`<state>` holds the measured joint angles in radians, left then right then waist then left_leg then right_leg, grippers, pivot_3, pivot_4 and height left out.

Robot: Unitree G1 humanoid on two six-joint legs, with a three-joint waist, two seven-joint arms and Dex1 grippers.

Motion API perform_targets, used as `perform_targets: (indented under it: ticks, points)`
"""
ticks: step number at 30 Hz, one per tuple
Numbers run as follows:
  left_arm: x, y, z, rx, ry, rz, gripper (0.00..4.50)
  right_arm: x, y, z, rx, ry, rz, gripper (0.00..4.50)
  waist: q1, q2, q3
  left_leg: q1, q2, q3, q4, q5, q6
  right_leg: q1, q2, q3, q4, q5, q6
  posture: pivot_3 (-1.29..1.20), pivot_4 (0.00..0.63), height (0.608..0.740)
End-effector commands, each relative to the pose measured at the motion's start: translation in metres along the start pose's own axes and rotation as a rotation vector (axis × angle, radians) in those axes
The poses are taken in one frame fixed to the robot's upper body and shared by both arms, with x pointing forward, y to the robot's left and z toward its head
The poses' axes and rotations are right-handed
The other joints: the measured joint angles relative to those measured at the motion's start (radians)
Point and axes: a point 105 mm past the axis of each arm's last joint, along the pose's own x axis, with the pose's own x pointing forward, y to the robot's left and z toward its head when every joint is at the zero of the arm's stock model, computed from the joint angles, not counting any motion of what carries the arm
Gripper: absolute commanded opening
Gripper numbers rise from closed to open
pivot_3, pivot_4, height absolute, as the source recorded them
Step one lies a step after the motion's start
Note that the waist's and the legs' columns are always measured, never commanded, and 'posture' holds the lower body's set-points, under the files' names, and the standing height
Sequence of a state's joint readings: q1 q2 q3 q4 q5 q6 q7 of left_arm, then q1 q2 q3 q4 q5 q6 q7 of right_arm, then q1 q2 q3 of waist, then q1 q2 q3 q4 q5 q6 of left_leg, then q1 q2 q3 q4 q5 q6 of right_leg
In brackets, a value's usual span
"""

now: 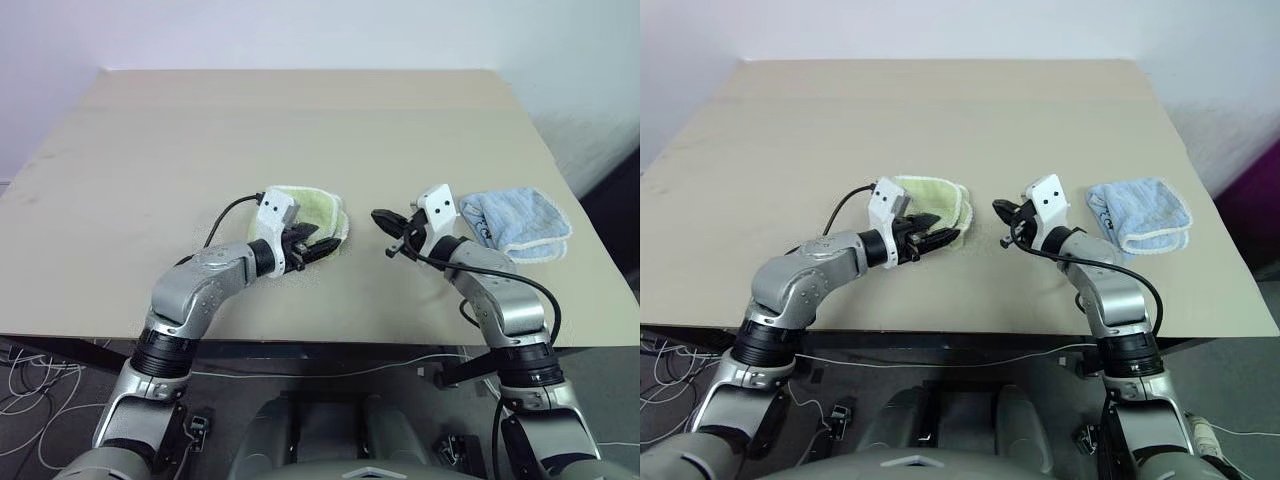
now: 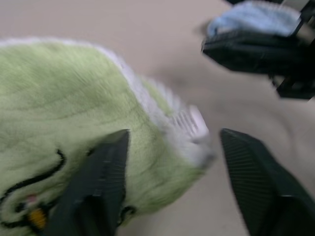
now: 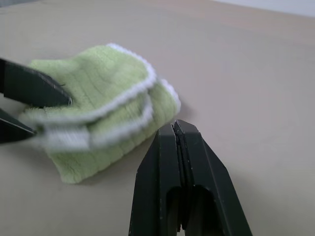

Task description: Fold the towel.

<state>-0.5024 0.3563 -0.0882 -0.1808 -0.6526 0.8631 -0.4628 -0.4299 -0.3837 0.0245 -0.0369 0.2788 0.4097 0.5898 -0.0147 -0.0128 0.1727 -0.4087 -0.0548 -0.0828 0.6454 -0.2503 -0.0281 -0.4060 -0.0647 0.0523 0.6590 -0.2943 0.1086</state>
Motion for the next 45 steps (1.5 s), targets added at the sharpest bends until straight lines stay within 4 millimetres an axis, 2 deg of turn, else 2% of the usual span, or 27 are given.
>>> perform_targets:
  ticks: [1, 4, 5, 7, 11, 13, 18, 19, 23, 26, 29, 33, 36, 40, 43, 45]
  points:
    - [-0.02, -0.011, 0.034, -0.041, -0.143, -0.08, 4.05, 0.002, 0.001, 0.023, -0.03, -0.068, 0.017, 0.0, 0.0, 0.0, 0.0, 0.0, 0.0, 0.0, 0.0, 0.0, 0.0, 0.0, 0.0, 0.0, 0.0, 0.0, 0.0, 0.0, 0.15, 0.74]
    - [-0.034, -0.01, 0.055, -0.052, -0.234, -0.088, 4.05, 0.005, 0.004, 0.028, -0.031, -0.085, 0.035, 0.0, 0.0, 0.0, 0.0, 0.0, 0.0, 0.0, 0.0, 0.0, 0.0, 0.0, 0.0, 0.0, 0.0, 0.0, 0.0, 0.0, 0.15, 0.74]
    - [-0.04, -0.001, 0.061, -0.023, -0.252, -0.046, 4.05, 0.008, 0.006, 0.032, -0.031, -0.095, 0.048, 0.0, 0.0, 0.0, 0.0, 0.0, 0.0, 0.0, 0.0, 0.0, 0.0, 0.0, 0.0, 0.0, 0.0, 0.0, 0.0, 0.0, 0.15, 0.74]
    - [-0.048, 0.02, 0.066, 0.02, -0.269, 0.059, 3.66, 0.015, 0.011, 0.039, -0.028, -0.117, 0.075, 0.0, -0.002, 0.0, 0.0, 0.0, 0.0, 0.0, 0.0, 0.0, 0.0, 0.0, 0.0, 0.0, 0.0, 0.0, 0.0, 0.0, 0.15, 0.74]
    - [-0.049, 0.05, 0.058, 0.154, -0.209, 0.188, 2.42, 0.033, 0.029, 0.047, -0.022, -0.14, 0.151, 0.0, -0.002, 0.0, 0.0, 0.0, 0.0, 0.0, 0.0, 0.0, 0.0, 0.0, 0.001, 0.0, 0.0, 0.0, 0.0, 0.0, 0.15, 0.74]
    - [-0.045, 0.057, 0.055, 0.181, -0.196, 0.196, 1.71, 0.042, 0.036, 0.046, -0.01, -0.14, 0.179, 0.0, -0.001, 0.0, 0.0, 0.0, 0.0, 0.0, 0.0, 0.0, 0.0, 0.0, 0.001, 0.0, 0.0, 0.0, 0.0, 0.0, 0.15, 0.74]
    - [-0.033, 0.07, 0.036, 0.216, -0.132, 0.175, 0.02, 0.063, 0.049, 0.026, 0.071, -0.077, 0.233, 0.0, 0.003, 0.0, 0.0, 0.0, -0.001, 0.0, 0.0, 0.0, 0.0, 0.0, 0.0, -0.001, -0.001, 0.0, 0.0, 0.0, 0.15, 0.74]
    - [-0.031, 0.074, 0.03, 0.233, -0.103, 0.181, 0.02, 0.066, 0.051, 0.019, 0.088, -0.056, 0.237, 0.0, 0.002, 0.0, 0.0, 0.0, -0.001, 0.0, 0.0, 0.0, 0.0, 0.0, 0.0, -0.001, -0.001, 0.0, 0.0, 0.0, 0.15, 0.74]
    - [-0.027, 0.085, -0.012, 0.323, 0.066, 0.194, 0.02, 0.072, 0.056, -0.029, 0.099, 0.097, 0.222, 0.0, -0.003, 0.0, 0.0, 0.0, -0.001, 0.0, -0.001, 0.0, 0.0, -0.001, 0.0, -0.001, -0.001, 0.0, 0.0, 0.0, 0.15, 0.74]
    - [-0.028, 0.089, -0.035, 0.356, 0.142, 0.194, 0.02, 0.069, 0.056, -0.041, 0.105, 0.127, 0.216, 0.0, -0.005, 0.0, 0.0, 0.0, 0.0, 0.001, -0.002, 0.0, 0.0, -0.002, 0.0, 0.0, -0.001, 0.0, 0.0, 0.0, 0.15, 0.74]
    - [-0.029, 0.089, -0.045, 0.358, 0.156, 0.19, 0.02, 0.066, 0.056, -0.044, 0.116, 0.123, 0.21, 0.0, -0.004, 0.001, -0.001, 0.0, 0.0, 0.0, -0.002, 0.0, 0.0, -0.001, 0.0, 0.0, -0.001, 0.0, 0.0, 0.0, 0.15, 0.74]
    - [-0.031, 0.087, -0.031, 0.338, 0.083, 0.2, 0.02, 0.061, 0.054, -0.032, 0.091, 0.062, 0.209, 0.0, -0.004, 0.001, -0.001, 0.0, 0.0, 0.0, -0.002, 0.0, 0.0, -0.001, 0.0, 0.0, -0.001, 0.0, 0.0, 0.0, 0.15, 0.74]
    - [-0.039, 0.089, -0.002, 0.234, -0.07, 0.235, 0.02, 0.054, 0.05, -0.015, 0.057, -0.007, 0.213, 0.0, -0.004, 0.001, -0.001, 0.0, 0.0, 0.0, -0.002, 0.0, 0.0, -0.001, 0.0, 0.0, 0.0, 0.0, 0.0, 0.0, 0.15, 0.74]
    - [-0.07, 0.103, 0.035, 0.035, -0.252, 0.294, 0.02, 0.039, 0.041, 0.004, 0.023, -0.069, 0.189, 0.0, -0.006, 0.001, 0.0, -0.001, 0.0, 0.0, -0.001, 0.0, 0.0, -0.002, 0.0, 0.0, 0.0, 0.0, 0.0, 0.0, 0.15, 0.74]
    - [-0.091, 0.115, 0.043, -0.147, -0.32, 0.312, 0.02, 0.031, 0.034, 0.007, 0.011, -0.073, 0.161, 0.0, -0.006, 0.001, 0.0, -0.001, 0.0, 0.0, -0.001, 0.0, 0.0, -0.003, 0.0, 0.0, 0.001, 0.0, 0.0, 0.0, 0.15, 0.74]
    - [-0.101, 0.123, 0.04, -0.269, -0.338, 0.32, 0.37, 0.029, 0.031, 0.007, 0.012, -0.073, 0.146, 0.0, -0.004, 0.001, 0.0, -0.001, 0.0, 0.0, -0.001, 0.0, 0.0, -0.003, 0.0, 0.0, 0.001, 0.0, 0.0, 0.0, 0.15, 0.74]
